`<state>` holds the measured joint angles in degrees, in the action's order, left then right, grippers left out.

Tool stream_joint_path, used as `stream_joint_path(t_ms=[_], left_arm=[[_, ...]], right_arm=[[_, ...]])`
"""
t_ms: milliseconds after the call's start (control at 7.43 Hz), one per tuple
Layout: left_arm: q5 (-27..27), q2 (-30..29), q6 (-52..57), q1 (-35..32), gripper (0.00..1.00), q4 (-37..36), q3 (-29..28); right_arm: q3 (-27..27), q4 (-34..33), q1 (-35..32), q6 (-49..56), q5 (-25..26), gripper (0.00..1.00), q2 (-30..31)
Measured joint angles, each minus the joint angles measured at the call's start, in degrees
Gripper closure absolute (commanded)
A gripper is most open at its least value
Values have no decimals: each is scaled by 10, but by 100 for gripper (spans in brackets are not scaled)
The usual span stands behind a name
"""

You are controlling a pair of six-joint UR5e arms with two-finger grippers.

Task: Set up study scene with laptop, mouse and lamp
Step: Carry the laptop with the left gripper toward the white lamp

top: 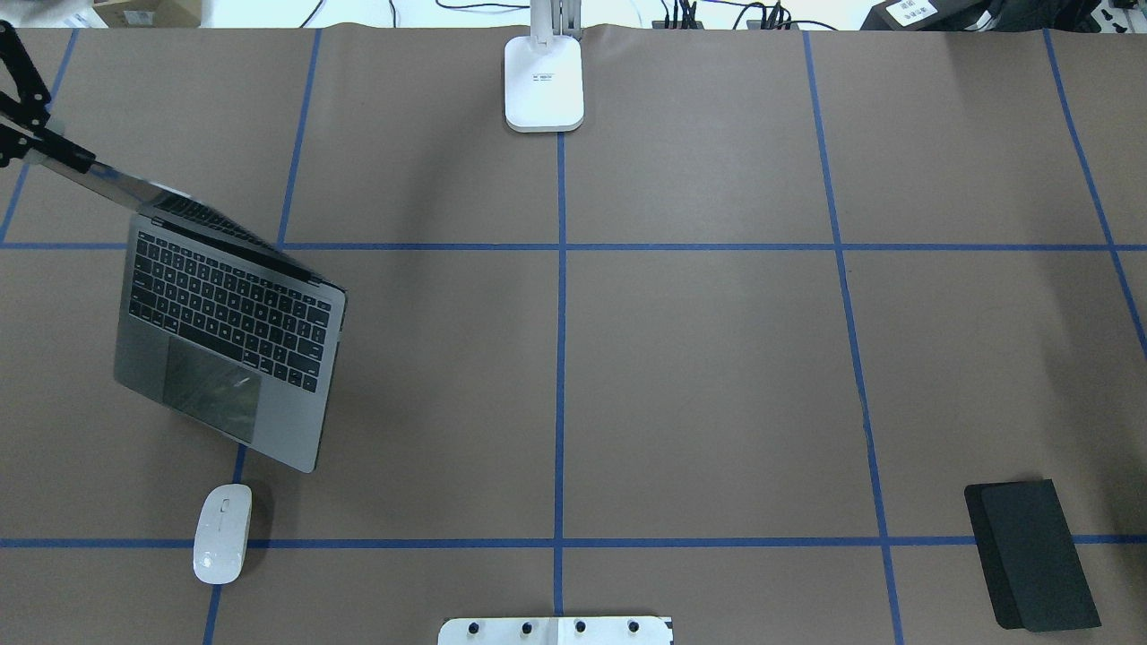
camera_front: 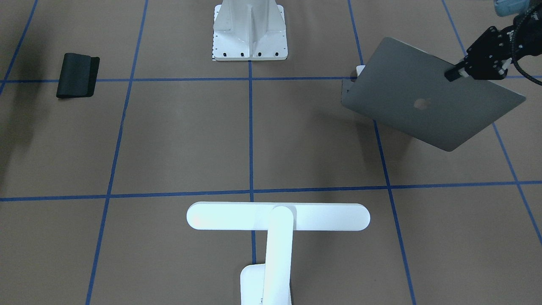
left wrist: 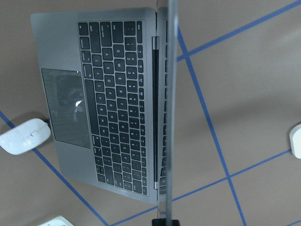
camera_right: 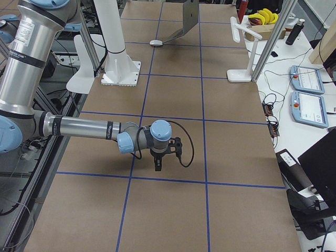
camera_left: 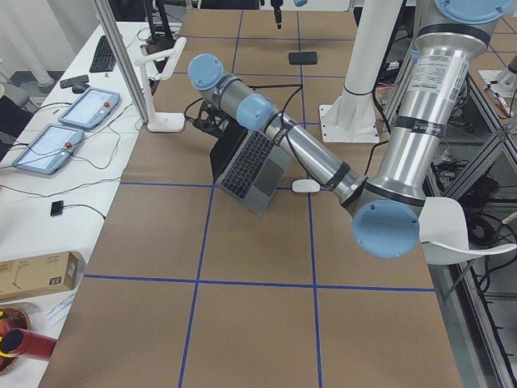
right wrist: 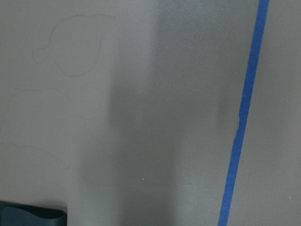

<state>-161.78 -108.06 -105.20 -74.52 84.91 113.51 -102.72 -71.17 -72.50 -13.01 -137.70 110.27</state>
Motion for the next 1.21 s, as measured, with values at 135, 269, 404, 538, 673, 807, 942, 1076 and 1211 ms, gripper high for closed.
stream_joint_path(t_ms=[135, 269, 404, 538, 673, 807, 942, 1076, 1211], left_arm=[[2, -38, -26, 14, 100, -11, -13], [3, -74, -51, 23, 100, -15, -33], [3, -103, -76, 31, 100, -16, -50], [7, -126, -103, 43, 100, -16, -61], [19, -153, -132, 59, 100, -14, -74], [38, -180, -157, 76, 100, -13, -91], [61, -205, -175, 92, 100, -8, -113], [87, -226, -200, 108, 100, 14, -140], [117, -246, -242, 123, 100, 56, -174]], right_arm=[[4, 0, 0, 0, 0, 0, 1], [6, 1, 1, 0, 1, 0, 2], [8, 1, 1, 0, 1, 0, 3], [11, 1, 1, 0, 2, 0, 1], [13, 1, 1, 0, 2, 0, -1], [15, 1, 1, 0, 2, 0, -3], [16, 0, 1, 0, 2, 0, -3], [18, 0, 1, 0, 2, 0, -3], [20, 0, 1, 0, 1, 0, -3]])
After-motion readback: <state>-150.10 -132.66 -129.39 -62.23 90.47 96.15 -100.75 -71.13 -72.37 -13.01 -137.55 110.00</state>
